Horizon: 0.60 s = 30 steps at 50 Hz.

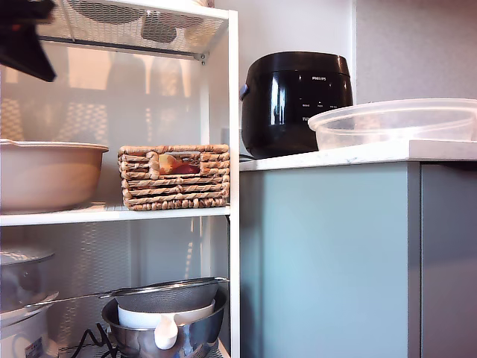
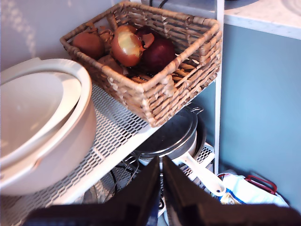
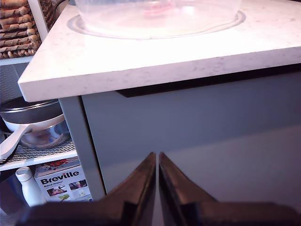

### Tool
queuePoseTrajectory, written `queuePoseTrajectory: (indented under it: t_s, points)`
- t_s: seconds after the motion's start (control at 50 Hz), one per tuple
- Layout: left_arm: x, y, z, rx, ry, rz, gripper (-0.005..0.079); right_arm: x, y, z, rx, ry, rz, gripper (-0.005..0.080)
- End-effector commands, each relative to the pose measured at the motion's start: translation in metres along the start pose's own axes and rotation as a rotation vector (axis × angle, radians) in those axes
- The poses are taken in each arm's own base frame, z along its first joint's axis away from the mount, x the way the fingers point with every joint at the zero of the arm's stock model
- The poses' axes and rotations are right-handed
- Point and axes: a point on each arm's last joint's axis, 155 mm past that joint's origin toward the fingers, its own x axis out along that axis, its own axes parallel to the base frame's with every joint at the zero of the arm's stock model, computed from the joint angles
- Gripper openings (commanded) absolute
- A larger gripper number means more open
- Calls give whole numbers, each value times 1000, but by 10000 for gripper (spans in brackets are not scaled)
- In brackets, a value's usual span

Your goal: Pick up the plastic microwave lid from the shelf, then place it on the counter next to you

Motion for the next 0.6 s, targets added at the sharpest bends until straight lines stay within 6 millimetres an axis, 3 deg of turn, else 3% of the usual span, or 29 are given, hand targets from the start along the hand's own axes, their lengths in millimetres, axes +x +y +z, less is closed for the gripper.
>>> queuePoseTrajectory:
  t_s: [0.0, 0.28, 0.58]
  points:
    - [0, 0, -15, -1, 4, -3, -20, -1, -1, 2, 1, -5, -4, -12]
    - [-11, -3, -51, -60, -45, 10, -20, -1, -1, 2, 1, -5, -4, -12]
    - [-20, -13, -106, -121, -64, 28, -20, -1, -1, 3, 1, -6, -4, -12]
